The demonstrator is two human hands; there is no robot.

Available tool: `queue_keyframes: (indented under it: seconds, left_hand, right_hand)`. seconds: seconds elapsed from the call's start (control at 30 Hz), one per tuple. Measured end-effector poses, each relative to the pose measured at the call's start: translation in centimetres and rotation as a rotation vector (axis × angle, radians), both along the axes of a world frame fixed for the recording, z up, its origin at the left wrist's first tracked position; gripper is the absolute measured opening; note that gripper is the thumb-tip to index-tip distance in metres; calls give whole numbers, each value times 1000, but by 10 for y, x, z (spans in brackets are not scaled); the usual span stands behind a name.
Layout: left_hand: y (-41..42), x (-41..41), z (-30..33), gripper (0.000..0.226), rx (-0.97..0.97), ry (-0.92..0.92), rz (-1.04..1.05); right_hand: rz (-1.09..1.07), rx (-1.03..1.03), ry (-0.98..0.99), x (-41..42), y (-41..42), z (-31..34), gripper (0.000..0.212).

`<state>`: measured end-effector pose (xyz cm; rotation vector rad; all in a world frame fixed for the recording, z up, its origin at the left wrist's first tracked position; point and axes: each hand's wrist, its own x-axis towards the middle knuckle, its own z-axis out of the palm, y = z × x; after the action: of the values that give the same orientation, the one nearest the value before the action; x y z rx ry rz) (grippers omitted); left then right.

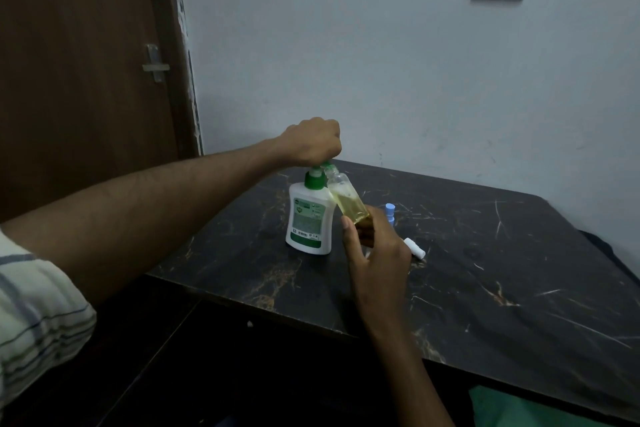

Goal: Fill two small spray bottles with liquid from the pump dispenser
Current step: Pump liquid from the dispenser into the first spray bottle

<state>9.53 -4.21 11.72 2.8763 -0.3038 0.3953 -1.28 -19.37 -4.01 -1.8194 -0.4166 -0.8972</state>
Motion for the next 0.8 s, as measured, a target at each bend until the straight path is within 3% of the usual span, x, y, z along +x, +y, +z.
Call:
queue_keyframes:
  seconds: [0.63, 0.8]
  left_hand:
    - [0, 1, 0, 3, 19, -2, -9]
    - [-1, 1, -4, 13, 26, 5, 6]
  right_hand:
    - [28, 6, 14, -2, -2, 1, 16]
    - [0, -12, 20, 0, 0, -1, 18]
